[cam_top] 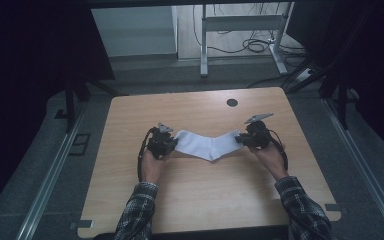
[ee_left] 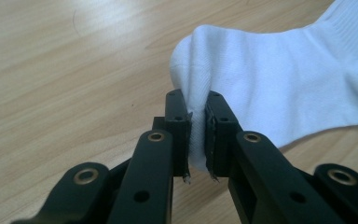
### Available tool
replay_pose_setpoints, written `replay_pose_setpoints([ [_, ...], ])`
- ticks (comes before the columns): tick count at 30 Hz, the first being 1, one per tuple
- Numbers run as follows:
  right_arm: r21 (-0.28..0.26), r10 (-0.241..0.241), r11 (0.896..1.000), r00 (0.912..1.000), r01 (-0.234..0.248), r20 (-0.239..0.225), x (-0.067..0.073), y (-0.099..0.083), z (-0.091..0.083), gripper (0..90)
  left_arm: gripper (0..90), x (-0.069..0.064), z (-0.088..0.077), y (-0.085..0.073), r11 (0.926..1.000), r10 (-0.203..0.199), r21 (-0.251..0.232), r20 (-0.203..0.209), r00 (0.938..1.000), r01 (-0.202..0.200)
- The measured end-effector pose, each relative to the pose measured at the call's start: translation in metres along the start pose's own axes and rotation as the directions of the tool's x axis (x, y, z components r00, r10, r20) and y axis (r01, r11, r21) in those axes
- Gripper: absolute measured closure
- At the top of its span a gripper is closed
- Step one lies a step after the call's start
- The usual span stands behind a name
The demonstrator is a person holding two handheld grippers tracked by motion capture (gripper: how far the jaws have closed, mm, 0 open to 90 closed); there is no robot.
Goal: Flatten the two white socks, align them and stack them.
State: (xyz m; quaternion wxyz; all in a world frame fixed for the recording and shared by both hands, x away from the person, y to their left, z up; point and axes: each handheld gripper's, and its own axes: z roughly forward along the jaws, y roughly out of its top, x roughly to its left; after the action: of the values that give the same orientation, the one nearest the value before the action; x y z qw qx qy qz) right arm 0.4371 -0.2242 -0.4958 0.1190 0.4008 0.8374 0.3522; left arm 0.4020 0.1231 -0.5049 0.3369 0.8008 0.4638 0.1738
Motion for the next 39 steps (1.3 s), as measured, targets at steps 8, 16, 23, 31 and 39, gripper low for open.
replay_pose_setpoints([
  [8, 0.032, 0.017, 0.999, 0.9999, -0.017, 0.001, -0.004, -0.012, 0.017, 73.7, 79.9, 0.001, 0.015, -0.009, 0.9984, -0.019, 0.052, -0.011, 0.9998, 0.019],
  [16, 0.031, 0.017, 0.999, 0.9998, -0.017, 0.008, -0.006, -0.017, 0.019, 62.6, 63.4, 0.006, 0.019, -0.014, 0.9967, -0.073, 0.034, -0.023, 0.997, 0.074],
  [23, 0.0, 0.035, 0.999, 0.9993, -0.035, -0.016, -0.005, -0.015, 0.014, 45.6, 44.1, 0.006, 0.01, -0.01, 0.9945, -0.104, -0.016, -0.003, 0.9946, 0.104],
  [31, -0.02, 0.025, 0.999, 0.9994, -0.025, -0.025, 0.001, -0.013, 0.003, 35.2, 30.6, 0.002, -0.002, -0.011, 0.9956, -0.085, -0.035, 0.058, 0.9947, 0.087],
  [39, -0.028, -0.001, 1.0, 0.9998, 0.0, -0.021, 0.009, -0.011, -0.018, 30.0, 20.1, -0.004, -0.023, -0.013, 0.9962, -0.06, -0.057, 0.079, 0.995, 0.065],
])
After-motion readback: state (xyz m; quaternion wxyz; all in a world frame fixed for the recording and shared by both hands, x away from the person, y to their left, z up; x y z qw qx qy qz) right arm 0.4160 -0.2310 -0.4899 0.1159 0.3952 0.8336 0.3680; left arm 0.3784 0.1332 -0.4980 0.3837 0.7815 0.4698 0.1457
